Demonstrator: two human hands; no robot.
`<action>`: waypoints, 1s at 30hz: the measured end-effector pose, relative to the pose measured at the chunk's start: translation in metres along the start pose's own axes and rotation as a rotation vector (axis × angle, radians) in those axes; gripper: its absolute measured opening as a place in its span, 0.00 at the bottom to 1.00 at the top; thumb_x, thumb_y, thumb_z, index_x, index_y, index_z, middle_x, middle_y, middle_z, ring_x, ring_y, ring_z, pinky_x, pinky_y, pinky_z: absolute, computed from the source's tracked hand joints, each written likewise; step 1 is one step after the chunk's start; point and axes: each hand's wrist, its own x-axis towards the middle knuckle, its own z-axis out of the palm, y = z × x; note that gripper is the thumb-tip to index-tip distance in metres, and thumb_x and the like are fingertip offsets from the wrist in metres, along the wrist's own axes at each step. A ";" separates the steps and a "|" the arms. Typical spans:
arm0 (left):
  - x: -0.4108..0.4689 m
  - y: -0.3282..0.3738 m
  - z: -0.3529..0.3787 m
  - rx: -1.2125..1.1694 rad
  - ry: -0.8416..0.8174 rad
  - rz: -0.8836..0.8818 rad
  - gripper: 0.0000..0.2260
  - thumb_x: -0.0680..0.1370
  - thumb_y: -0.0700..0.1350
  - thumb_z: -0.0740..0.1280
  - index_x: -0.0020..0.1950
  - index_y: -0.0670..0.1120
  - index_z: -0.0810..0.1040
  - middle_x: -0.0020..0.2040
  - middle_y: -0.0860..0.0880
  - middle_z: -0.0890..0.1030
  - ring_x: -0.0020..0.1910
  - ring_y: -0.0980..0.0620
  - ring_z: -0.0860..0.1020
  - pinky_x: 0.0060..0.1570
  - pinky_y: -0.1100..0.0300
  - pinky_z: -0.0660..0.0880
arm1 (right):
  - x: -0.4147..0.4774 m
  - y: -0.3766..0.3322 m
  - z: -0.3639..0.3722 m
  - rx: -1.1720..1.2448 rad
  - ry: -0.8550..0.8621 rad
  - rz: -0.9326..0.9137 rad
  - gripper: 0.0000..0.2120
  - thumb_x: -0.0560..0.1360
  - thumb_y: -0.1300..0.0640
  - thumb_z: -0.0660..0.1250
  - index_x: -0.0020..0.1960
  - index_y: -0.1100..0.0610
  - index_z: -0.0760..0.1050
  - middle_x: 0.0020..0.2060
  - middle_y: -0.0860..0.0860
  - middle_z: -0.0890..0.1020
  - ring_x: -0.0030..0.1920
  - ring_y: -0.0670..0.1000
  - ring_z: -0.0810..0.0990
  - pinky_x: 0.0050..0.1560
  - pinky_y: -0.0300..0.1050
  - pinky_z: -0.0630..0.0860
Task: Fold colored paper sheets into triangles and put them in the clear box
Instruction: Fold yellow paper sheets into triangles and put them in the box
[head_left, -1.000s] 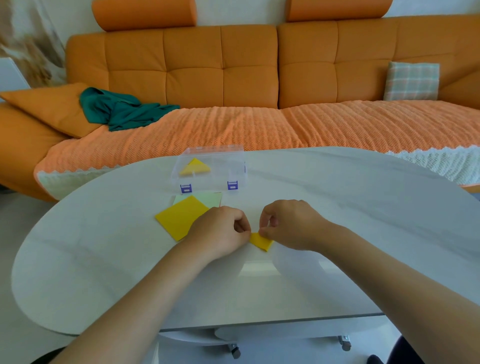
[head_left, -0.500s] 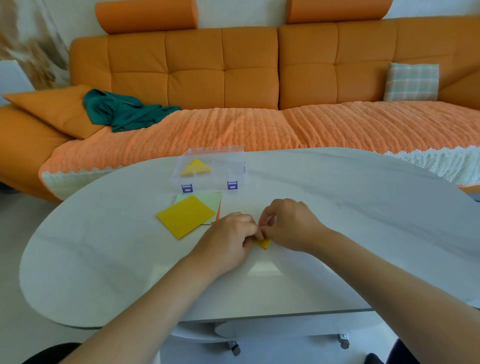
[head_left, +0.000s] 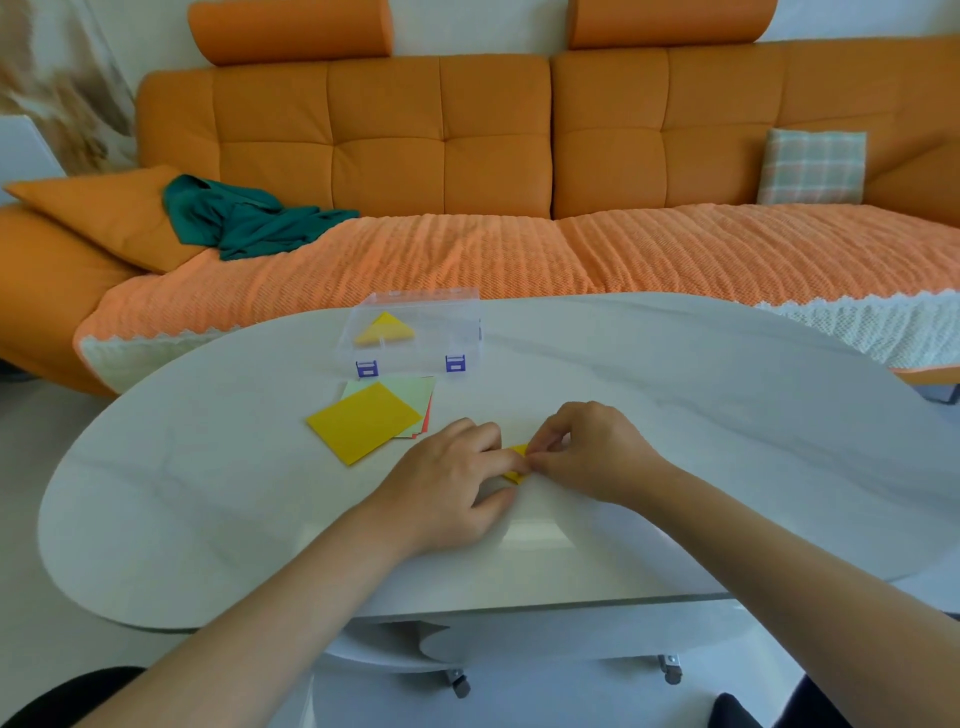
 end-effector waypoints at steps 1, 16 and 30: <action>0.000 0.001 0.000 -0.002 -0.012 -0.004 0.15 0.76 0.54 0.60 0.58 0.55 0.81 0.43 0.53 0.71 0.44 0.53 0.69 0.43 0.61 0.64 | 0.001 -0.001 -0.001 0.030 -0.026 0.036 0.04 0.70 0.46 0.75 0.41 0.45 0.84 0.39 0.42 0.82 0.43 0.42 0.79 0.46 0.40 0.77; -0.003 0.000 0.004 0.042 -0.045 -0.028 0.15 0.76 0.58 0.59 0.58 0.57 0.79 0.56 0.58 0.74 0.50 0.53 0.68 0.49 0.55 0.73 | 0.027 0.010 -0.019 -0.040 -0.003 0.186 0.02 0.70 0.51 0.74 0.41 0.45 0.86 0.39 0.41 0.85 0.44 0.45 0.81 0.47 0.45 0.81; 0.002 0.007 0.008 0.085 -0.027 -0.073 0.21 0.76 0.62 0.56 0.66 0.60 0.75 0.57 0.57 0.74 0.52 0.53 0.69 0.45 0.57 0.74 | -0.004 0.025 0.000 -0.340 0.144 -0.531 0.13 0.69 0.59 0.65 0.44 0.47 0.86 0.48 0.43 0.84 0.43 0.50 0.78 0.42 0.46 0.72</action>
